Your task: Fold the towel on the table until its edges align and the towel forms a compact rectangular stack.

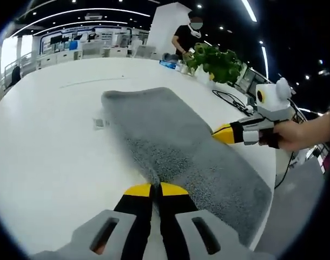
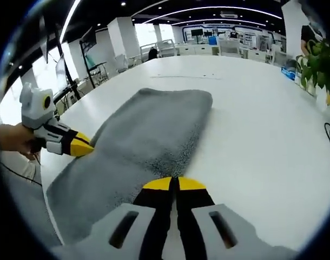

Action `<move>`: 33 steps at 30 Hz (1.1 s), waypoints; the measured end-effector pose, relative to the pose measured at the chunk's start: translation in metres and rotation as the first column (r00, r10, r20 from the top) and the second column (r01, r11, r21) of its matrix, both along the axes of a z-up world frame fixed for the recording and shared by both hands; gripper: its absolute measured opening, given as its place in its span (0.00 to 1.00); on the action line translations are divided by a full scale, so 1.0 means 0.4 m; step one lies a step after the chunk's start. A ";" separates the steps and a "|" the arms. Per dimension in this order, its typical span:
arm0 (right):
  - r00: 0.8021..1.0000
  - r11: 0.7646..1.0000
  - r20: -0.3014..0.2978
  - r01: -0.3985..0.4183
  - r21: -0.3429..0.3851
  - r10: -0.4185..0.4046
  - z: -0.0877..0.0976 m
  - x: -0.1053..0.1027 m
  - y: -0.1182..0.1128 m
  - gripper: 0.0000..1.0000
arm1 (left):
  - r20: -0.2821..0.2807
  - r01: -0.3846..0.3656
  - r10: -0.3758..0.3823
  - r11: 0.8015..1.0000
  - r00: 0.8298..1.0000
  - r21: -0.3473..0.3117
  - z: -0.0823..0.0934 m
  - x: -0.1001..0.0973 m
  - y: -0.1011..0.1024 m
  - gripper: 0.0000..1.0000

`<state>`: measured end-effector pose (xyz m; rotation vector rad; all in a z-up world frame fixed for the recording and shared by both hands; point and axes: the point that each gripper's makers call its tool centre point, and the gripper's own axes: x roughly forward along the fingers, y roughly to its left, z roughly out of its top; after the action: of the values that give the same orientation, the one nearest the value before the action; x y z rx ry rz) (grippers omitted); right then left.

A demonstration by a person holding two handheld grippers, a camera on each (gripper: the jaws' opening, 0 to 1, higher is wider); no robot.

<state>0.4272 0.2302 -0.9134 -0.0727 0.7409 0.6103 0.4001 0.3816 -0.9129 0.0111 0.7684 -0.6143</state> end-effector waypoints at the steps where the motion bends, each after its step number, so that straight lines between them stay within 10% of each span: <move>1: 0.998 0.997 0.035 -0.047 -0.058 0.049 0.001 0.003 -0.001 0.00 | 0.002 0.007 -0.007 1.000 1.000 0.015 0.001 -0.001 -0.001 0.04; 8: 0.996 0.993 0.022 -0.080 -0.085 0.082 0.008 0.012 0.000 0.03 | -0.070 0.052 -0.050 0.998 0.996 0.029 0.002 0.006 0.000 0.05; 19: 0.977 0.987 0.145 -0.157 -0.026 0.159 0.110 0.009 0.015 0.28 | 0.100 -0.003 0.005 1.000 0.995 -0.021 0.127 0.029 0.028 0.32; 25: 0.965 0.975 0.139 -0.222 -0.025 0.223 0.114 -0.029 0.025 0.33 | 0.168 0.123 -0.134 0.990 0.977 0.072 0.148 -0.010 -0.001 0.60; 33: 0.934 0.944 0.141 -0.328 -0.022 0.328 0.131 -0.099 0.038 0.43 | 0.162 0.285 -0.317 0.939 0.935 0.194 0.125 -0.113 -0.048 0.68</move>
<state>0.3875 0.2454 -0.8609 -0.2405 0.5918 0.9153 0.3548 0.3624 -0.8630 0.3452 0.6337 -0.8264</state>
